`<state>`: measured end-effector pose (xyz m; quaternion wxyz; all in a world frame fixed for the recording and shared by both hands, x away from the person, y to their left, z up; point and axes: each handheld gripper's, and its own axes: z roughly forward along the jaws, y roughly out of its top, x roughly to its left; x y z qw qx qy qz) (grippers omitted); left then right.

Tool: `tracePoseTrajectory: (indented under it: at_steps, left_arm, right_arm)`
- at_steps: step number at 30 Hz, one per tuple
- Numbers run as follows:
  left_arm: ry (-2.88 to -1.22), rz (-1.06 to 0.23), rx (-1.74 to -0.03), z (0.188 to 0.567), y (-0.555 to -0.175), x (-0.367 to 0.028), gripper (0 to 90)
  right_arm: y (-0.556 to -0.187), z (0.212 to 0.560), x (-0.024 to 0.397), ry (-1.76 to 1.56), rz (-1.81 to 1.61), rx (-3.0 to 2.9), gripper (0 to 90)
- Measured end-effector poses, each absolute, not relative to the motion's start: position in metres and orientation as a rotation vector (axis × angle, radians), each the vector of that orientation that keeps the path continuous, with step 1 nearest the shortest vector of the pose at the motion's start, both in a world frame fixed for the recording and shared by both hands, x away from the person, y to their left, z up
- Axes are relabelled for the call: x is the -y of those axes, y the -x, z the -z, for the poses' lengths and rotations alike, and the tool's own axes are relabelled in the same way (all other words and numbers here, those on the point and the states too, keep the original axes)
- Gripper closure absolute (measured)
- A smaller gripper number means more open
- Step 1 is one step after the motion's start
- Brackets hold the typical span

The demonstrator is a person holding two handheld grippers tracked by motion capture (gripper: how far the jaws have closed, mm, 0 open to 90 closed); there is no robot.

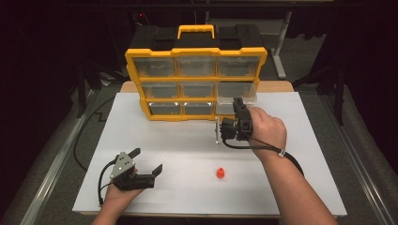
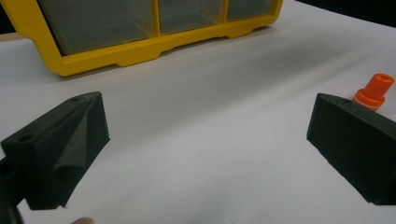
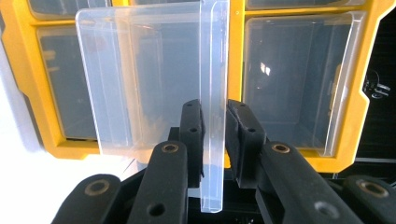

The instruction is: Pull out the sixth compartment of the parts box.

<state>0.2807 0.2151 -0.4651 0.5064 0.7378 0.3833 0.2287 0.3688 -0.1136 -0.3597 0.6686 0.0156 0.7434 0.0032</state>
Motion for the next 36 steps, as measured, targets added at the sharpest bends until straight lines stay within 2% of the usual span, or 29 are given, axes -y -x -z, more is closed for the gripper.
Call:
tracePoseTrajectory:
  at_steps: [17, 36]
  left_arm:
    - [-1.780, -0.551, -0.921, 0.464, -0.280, -0.216, 0.3]
    - [-1.782, -0.550, -0.920, 0.465, -0.280, -0.216, 0.3]
  right_arm:
    - [-0.353, 0.363, 0.113, -0.019, -0.009, -1.671, 77.8]
    - [-0.351, 0.366, 0.114, -0.017, -0.014, -1.662, 77.5]
